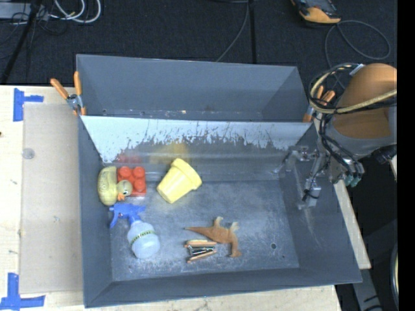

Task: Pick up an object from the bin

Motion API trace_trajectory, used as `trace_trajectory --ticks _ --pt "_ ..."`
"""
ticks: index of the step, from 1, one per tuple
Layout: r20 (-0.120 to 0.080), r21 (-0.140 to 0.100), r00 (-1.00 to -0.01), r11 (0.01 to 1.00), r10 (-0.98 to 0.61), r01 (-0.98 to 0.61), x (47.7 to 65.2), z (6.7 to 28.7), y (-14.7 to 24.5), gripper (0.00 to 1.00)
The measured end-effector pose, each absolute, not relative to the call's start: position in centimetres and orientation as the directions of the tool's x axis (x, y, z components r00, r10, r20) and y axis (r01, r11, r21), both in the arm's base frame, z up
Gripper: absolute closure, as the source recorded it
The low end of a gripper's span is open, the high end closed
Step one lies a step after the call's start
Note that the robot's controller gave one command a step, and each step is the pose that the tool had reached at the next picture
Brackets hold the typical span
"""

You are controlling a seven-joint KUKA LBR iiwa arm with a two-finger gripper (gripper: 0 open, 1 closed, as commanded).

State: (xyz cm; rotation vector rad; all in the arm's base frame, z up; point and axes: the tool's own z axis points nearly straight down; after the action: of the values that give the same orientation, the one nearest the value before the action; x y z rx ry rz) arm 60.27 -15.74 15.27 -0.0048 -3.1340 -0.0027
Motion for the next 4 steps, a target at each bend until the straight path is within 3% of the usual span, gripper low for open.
trace_trajectory --ticks 1,2,3,4 --pt "0.001 0.0 -1.0 1.0 0.0 0.0 60.4 15.8 -15.7 0.0" --pt "0.005 0.001 -0.999 0.999 0.047 0.047 57.8 12.9 -10.4 0.0" --pt "0.001 0.005 -1.0 1.0 -0.012 -0.012 57.4 9.0 -8.0 0.0" --pt "0.007 0.001 -0.998 0.998 0.061 0.061 57.8 7.1 -6.1 0.0"
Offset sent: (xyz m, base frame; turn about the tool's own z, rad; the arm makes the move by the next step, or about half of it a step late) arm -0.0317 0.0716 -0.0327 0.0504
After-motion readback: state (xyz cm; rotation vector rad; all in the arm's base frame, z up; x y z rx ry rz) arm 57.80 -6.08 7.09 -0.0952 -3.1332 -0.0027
